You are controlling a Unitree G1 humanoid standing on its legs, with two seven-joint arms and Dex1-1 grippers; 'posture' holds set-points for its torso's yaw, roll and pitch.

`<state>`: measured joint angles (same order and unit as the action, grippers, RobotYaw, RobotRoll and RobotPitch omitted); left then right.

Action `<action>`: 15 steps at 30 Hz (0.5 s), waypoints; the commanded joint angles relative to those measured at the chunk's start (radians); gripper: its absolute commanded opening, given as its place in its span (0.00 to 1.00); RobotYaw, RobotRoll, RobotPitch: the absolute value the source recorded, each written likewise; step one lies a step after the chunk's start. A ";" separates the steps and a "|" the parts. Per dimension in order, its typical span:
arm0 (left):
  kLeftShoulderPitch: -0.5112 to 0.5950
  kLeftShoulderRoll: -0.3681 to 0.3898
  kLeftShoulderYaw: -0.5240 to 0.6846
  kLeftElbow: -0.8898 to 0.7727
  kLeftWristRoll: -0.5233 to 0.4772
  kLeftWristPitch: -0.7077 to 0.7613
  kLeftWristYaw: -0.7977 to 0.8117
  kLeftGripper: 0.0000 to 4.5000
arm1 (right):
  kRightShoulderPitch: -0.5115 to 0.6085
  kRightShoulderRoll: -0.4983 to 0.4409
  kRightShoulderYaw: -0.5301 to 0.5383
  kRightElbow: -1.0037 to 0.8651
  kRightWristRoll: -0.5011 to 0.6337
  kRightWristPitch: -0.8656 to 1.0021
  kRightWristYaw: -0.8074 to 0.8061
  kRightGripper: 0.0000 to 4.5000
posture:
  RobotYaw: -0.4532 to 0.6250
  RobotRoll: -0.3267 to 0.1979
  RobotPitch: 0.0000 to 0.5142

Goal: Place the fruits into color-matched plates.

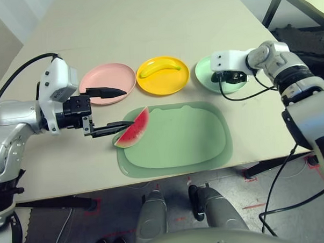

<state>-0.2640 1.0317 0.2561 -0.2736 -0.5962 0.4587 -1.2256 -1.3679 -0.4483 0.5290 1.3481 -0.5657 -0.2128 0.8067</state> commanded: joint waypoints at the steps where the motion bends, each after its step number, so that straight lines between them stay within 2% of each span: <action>1: 0.007 0.010 0.005 -0.015 -0.002 0.006 0.002 1.00 | 0.003 0.000 -0.005 0.008 -0.015 -0.012 -0.006 0.99 | 0.51 0.62 0.31; 6: -0.003 0.011 -0.010 -0.006 0.014 -0.008 0.002 1.00 | -0.032 -0.015 -0.012 -0.004 -0.015 -0.041 0.016 0.99 | 0.50 0.62 0.32; 9: 0.002 0.036 -0.029 0.012 0.066 -0.053 -0.018 1.00 | -0.068 -0.030 -0.049 -0.022 0.028 -0.053 0.098 0.99 | 0.50 0.62 0.33; 12: 0.009 0.061 -0.039 0.043 0.126 -0.130 -0.043 1.00 | -0.099 -0.036 -0.141 -0.065 0.142 -0.018 0.282 0.99 | 0.50 0.62 0.34; 15: -0.044 0.037 -0.051 0.102 0.190 -0.294 -0.048 1.00 | -0.065 -0.036 -0.258 -0.213 0.320 0.158 0.552 0.99 | 0.50 0.62 0.36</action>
<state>-0.2827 1.0788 0.2182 -0.1976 -0.4431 0.2534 -1.2628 -1.4523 -0.4847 0.3245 1.2199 -0.3434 -0.1549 1.2183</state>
